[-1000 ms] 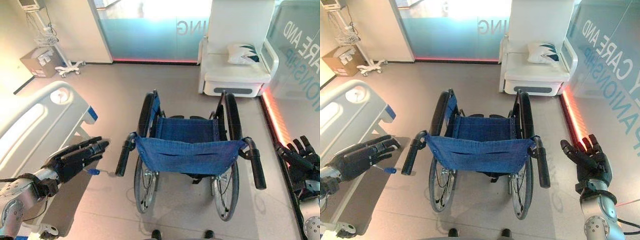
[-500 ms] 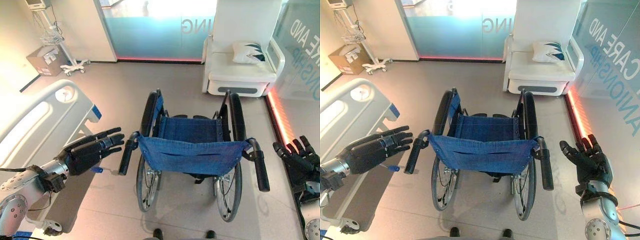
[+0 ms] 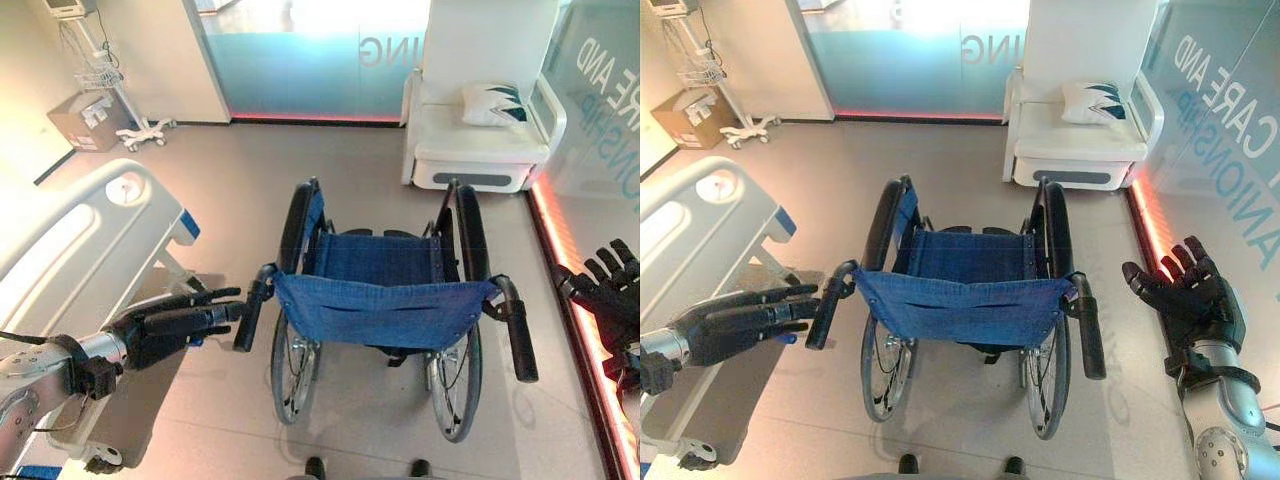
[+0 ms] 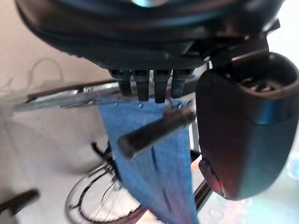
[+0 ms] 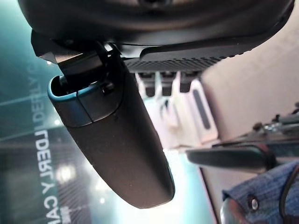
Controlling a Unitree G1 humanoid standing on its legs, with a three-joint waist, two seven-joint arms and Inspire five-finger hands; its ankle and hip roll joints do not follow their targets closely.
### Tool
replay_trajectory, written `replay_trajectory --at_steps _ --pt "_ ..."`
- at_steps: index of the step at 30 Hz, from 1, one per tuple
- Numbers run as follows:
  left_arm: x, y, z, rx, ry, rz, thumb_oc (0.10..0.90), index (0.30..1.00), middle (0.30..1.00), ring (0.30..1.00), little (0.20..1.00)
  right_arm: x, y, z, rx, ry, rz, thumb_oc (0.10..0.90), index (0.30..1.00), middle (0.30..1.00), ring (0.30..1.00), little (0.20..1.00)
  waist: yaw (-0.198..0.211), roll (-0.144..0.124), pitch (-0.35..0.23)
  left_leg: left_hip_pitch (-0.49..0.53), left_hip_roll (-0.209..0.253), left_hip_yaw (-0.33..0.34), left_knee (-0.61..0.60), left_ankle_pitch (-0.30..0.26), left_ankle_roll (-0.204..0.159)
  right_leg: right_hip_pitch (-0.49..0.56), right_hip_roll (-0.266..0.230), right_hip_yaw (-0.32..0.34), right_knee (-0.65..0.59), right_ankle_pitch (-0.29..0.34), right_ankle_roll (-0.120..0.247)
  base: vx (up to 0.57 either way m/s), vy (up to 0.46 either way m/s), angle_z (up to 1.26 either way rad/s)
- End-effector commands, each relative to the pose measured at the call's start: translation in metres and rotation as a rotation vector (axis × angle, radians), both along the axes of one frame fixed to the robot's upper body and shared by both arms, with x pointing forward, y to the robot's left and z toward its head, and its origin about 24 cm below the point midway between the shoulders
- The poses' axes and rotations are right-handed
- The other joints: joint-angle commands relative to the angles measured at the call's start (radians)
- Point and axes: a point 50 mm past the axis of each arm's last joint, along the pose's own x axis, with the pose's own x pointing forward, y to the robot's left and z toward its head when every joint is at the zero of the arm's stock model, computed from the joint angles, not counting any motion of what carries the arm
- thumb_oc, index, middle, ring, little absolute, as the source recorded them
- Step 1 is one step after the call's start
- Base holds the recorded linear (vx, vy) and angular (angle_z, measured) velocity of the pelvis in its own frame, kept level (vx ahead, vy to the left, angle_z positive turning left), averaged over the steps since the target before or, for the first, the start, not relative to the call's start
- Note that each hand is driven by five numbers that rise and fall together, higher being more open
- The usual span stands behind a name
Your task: Push the wheelchair next to the bed
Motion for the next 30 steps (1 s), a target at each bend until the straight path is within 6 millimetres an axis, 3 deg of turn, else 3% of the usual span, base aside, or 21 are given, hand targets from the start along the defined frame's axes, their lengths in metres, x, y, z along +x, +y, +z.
replay_trajectory --at_steps 1,4,11,30 --pt "0.015 0.007 0.049 0.186 -0.122 -0.091 0.800 0.900 0.900 0.900 0.900 0.017 0.003 0.071 -0.109 -0.274 0.055 0.800 0.900 0.900 0.900 0.900 -0.028 0.009 -0.025 0.001 -0.013 0.052 0.010 -0.034 -0.001 0.007 0.024 -0.020 0.002 -0.025 -0.014 0.00 0.000 0.00" --pt "0.014 0.004 0.052 0.197 -0.107 -0.135 0.800 0.900 0.900 0.900 0.900 0.018 0.002 0.074 -0.109 -0.280 0.057 0.800 0.900 0.900 0.900 0.900 -0.028 0.010 -0.022 0.001 -0.011 0.053 0.010 -0.034 -0.001 0.006 0.026 -0.019 0.002 -0.025 -0.014 0.00 0.000 0.00" --pt "0.016 -0.012 0.044 0.042 -0.060 -0.124 0.800 0.900 0.900 0.900 0.900 0.021 0.008 0.069 -0.100 -0.275 0.073 0.800 0.900 0.900 0.900 0.900 -0.033 0.011 -0.024 0.004 -0.011 0.057 0.010 -0.036 -0.001 0.007 0.026 -0.016 0.002 -0.026 -0.012 0.00 0.000 0.00" --pt "0.042 -0.033 0.004 -0.186 0.045 0.148 0.800 0.900 0.900 0.900 0.900 0.038 0.029 0.065 -0.095 -0.246 0.128 0.800 0.900 0.900 0.900 0.900 -0.064 0.010 -0.023 0.012 -0.007 0.072 0.010 -0.033 0.001 0.007 0.035 0.005 0.002 -0.027 -0.016 0.01 0.000 -0.01"
